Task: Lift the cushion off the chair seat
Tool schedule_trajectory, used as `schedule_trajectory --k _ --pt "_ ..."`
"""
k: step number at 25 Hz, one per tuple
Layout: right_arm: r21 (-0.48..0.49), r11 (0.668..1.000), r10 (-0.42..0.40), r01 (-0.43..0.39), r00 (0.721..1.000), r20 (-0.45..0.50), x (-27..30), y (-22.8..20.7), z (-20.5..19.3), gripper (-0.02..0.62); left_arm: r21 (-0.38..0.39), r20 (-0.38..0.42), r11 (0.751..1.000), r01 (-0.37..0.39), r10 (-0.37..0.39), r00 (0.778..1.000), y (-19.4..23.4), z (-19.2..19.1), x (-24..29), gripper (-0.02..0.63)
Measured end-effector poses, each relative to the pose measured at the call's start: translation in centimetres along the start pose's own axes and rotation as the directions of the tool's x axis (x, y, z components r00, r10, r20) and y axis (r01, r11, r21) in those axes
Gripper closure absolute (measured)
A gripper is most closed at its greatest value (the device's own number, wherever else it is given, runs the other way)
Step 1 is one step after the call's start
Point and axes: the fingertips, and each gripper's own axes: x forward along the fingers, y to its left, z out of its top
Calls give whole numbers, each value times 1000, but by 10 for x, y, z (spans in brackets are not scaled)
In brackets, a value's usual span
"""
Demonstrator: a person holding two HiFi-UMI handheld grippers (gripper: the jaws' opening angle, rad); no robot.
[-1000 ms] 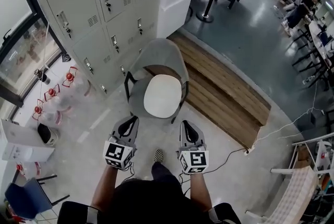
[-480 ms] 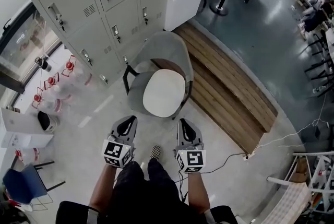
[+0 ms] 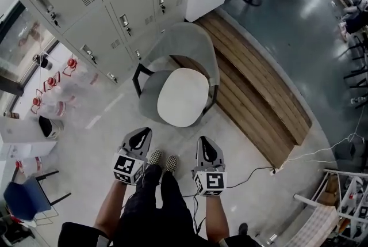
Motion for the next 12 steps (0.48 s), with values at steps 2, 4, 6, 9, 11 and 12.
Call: schedule_trajectory --k 2,4,6,9,11,12 --pt "7 1000 -14 14 1000 -16 11 -4 -16 565 -5 -16 1000 14 -14 1000 7 -13 15 577" --pt "14 1000 -25 26 999 -31 23 -7 -31 565 -7 -29 1000 24 -24 999 14 -25 29 577" --pt "11 999 -38 38 998 -48 35 -10 -46 565 -16 -38 999 35 -36 999 20 -36 42 577" --pt "-2 998 -58 58 995 -75 52 -14 -71 565 -38 -62 998 46 -48 997 33 -60 57 577" --pt "-1 998 -70 70 993 -92 62 -17 -85 565 -51 -84 997 50 -54 995 41 -78 67 577" --pt "1 997 -73 74 992 -100 67 -19 -92 565 -57 -94 997 51 -57 994 45 -85 71 577"
